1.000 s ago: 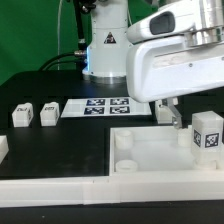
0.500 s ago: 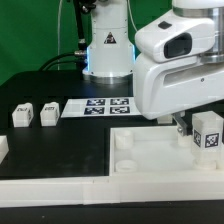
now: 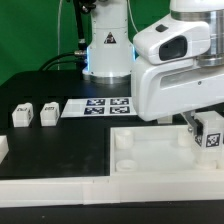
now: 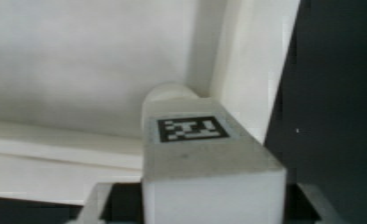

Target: Assemble one leg

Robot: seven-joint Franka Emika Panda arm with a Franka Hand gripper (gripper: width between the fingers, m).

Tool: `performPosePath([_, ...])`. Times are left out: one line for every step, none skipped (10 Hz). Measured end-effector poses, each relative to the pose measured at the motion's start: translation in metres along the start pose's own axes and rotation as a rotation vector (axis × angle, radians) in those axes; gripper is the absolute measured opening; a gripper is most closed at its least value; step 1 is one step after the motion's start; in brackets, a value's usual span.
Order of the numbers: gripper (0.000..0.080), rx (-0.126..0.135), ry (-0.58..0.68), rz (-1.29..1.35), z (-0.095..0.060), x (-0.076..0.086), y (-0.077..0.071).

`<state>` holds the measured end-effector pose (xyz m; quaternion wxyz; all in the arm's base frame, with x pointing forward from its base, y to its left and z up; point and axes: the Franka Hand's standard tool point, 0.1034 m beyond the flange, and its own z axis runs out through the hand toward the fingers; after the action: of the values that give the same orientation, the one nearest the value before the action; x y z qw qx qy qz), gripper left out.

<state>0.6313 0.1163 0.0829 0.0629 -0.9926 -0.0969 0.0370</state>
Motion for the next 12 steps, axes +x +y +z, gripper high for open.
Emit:
performPosePath([0.0304,0.001,0.001,0.031,0.0,0.0001,0.0007])
performPosePath([0.0301,-0.001,0.002,0.189,-0.0001,0.0002,0.0024])
performPosePath([0.0298,0.006,0.003,0.278,-0.0005,0.0003,0.004])
performPosePath([0.0298,0.018,0.002,0.449,-0.0005,0.0004,0.0053])
performPosePath([0.0297,0.037,-0.003,0.621,0.0001,0.0001,0.0077])
performPosePath([0.0297,0.055,-0.011,0.771,0.0011,0.0,0.0092])
performPosePath([0.0296,0.065,-0.017,0.919,0.0013,0.0,0.0097])
performPosePath([0.0296,0.066,-0.024,1.051,0.0017,-0.0004,0.0093])
performPosePath([0.0296,0.071,-0.032,1.178,0.0022,-0.0008,0.0081])
performPosePath([0.0296,0.079,-0.044,1.311,0.0028,-0.0012,0.0071])
performPosePath([0.0296,0.085,-0.051,1.417,0.0032,-0.0012,0.0054])
performPosePath([0.0296,0.085,-0.051,1.444,0.0033,-0.0011,0.005])
